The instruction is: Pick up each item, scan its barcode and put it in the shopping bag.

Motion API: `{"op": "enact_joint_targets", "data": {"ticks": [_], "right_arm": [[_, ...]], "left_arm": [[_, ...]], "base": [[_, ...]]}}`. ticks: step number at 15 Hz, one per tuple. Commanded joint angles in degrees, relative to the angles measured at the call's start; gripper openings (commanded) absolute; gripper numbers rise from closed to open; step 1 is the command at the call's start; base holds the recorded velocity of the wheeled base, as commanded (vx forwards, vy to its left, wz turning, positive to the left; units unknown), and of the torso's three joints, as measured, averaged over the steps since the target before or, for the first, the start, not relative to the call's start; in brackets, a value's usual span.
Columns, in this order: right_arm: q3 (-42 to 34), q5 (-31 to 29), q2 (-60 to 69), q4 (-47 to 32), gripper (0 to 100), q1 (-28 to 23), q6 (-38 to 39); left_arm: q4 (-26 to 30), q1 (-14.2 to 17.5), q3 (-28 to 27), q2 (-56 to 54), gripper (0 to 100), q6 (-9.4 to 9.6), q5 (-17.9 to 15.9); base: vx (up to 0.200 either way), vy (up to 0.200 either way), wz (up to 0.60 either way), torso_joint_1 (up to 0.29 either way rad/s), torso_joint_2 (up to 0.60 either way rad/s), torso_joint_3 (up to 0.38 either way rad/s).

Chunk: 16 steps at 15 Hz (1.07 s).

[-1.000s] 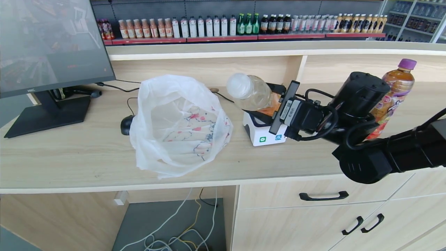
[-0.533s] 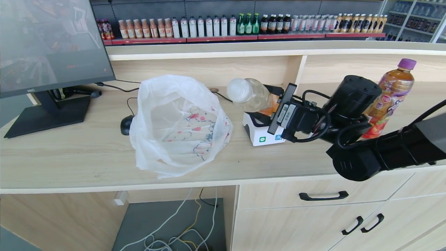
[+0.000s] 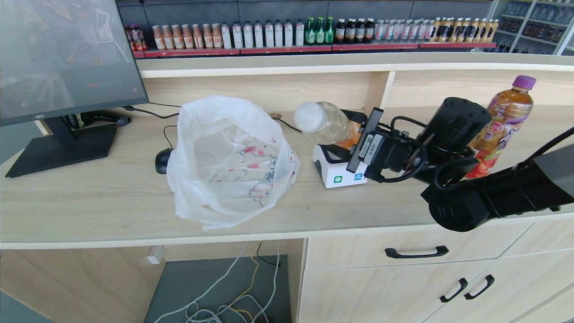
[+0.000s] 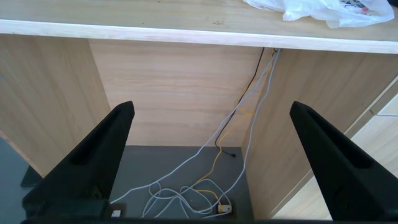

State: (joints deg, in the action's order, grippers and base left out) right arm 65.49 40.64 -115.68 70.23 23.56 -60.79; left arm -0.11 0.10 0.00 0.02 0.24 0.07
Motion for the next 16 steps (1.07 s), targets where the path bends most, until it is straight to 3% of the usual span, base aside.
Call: {"op": "enact_joint_targets", "data": {"ticks": [1, 16], "right_arm": [[-0.1, 0.0, 0.3, 0.0, 0, 0.1, 0.0], [1.2, -0.5, 0.2, 0.0, 0, 0.6, 0.1]], "left_arm": [[0.0, 0.0, 0.0, 0.0, 100, 0.02, 0.0], [-0.1, 0.0, 0.0, 0.0, 100, 0.02, 0.0]], "base": [[0.000, 0.000, 0.00, 0.000, 0.00, 0.000], [0.000, 0.000, 0.00, 0.000, 0.00, 0.000]]}}
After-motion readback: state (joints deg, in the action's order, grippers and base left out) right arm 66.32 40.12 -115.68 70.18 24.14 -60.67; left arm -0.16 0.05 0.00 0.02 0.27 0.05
